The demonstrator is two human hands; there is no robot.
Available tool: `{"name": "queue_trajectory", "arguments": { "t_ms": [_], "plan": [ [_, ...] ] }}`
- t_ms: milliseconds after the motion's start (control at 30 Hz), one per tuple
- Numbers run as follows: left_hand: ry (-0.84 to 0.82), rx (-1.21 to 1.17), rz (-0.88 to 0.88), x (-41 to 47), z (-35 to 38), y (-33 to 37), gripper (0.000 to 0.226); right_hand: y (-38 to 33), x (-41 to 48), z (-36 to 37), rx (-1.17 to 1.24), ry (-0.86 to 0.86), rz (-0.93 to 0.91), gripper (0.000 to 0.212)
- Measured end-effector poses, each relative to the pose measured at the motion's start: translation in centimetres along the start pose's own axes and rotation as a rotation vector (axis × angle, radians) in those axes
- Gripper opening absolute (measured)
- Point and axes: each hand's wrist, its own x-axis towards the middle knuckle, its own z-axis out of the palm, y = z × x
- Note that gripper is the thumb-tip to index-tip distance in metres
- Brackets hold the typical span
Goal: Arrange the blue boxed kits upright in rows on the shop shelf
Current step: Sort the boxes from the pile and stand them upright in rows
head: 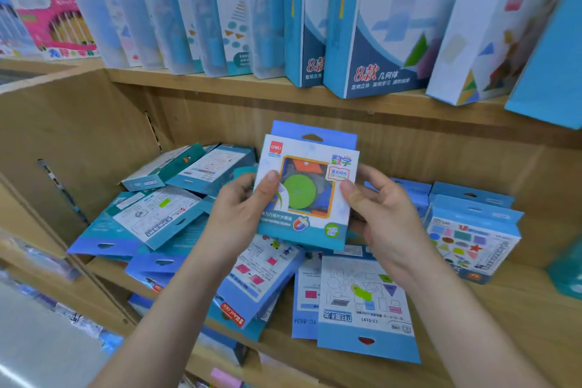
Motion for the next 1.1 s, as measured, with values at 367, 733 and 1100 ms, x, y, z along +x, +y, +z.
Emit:
{"name": "queue_trajectory", "arguments": {
  "t_ms": [367, 733, 1100],
  "plan": [
    [-0.073, 0.213, 0.060, -3.0, 3.3, -1.8, 0.031, -0.2, -2.0, -4.3, 0.011, 0.157, -0.066, 0.026],
    [-0.142, 1.380, 0.530, 0.2, 3.4, -5.8, 0.056, -1.8, -4.4, -11.6, -0.132, 0.477, -0.238, 0.028],
    [-0.030, 1.000, 0.522, 1.6, 3.6, -3.4, 0.030, 1.3, -6.0, -12.7, -0.172, 0.511, -0.228, 0.035]
  ]
}}
